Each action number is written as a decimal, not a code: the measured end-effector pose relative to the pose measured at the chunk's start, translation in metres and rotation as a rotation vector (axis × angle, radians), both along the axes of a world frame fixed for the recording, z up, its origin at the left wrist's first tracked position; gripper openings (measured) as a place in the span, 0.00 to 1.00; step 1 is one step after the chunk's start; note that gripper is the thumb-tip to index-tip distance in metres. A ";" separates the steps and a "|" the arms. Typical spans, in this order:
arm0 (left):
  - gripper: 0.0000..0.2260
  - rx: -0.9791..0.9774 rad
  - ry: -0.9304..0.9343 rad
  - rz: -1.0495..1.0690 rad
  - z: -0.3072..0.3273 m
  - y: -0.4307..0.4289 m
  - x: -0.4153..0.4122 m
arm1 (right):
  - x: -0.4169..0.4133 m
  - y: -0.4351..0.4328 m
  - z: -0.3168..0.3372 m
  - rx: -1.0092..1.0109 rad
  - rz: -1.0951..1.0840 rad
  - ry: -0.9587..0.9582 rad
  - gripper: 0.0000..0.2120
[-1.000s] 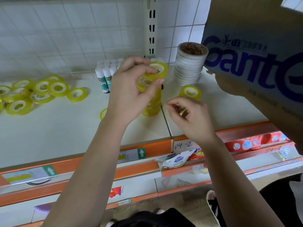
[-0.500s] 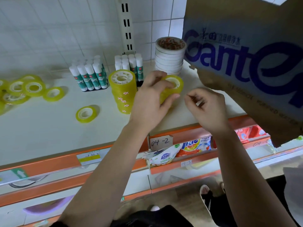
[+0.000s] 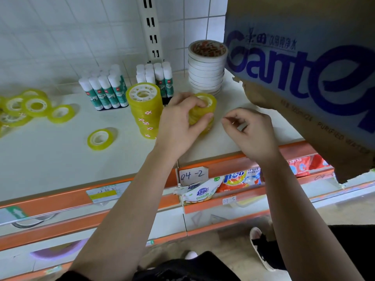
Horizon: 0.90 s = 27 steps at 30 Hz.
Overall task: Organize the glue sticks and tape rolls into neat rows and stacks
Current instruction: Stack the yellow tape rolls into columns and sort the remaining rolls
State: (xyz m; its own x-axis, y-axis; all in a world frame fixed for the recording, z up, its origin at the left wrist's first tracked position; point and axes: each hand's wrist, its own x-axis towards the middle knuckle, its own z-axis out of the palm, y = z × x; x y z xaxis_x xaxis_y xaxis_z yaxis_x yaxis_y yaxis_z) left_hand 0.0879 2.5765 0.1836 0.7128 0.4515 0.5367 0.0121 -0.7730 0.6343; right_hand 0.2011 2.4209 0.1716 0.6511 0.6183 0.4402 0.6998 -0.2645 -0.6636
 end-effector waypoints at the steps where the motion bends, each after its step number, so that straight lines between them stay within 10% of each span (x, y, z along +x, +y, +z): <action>1: 0.13 -0.013 0.000 -0.005 -0.001 0.000 0.000 | 0.000 0.000 0.000 -0.002 -0.001 0.003 0.08; 27: 0.15 0.058 0.167 -0.138 0.004 0.009 -0.004 | -0.002 -0.001 0.002 -0.026 -0.014 0.041 0.08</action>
State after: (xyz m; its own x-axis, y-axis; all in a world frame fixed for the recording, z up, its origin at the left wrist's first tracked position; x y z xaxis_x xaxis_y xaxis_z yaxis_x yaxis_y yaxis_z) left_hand 0.0838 2.5854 0.1876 0.8470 0.3149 0.4283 0.0046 -0.8099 0.5865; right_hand 0.1995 2.4201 0.1732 0.6768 0.6200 0.3968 0.6682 -0.2911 -0.6847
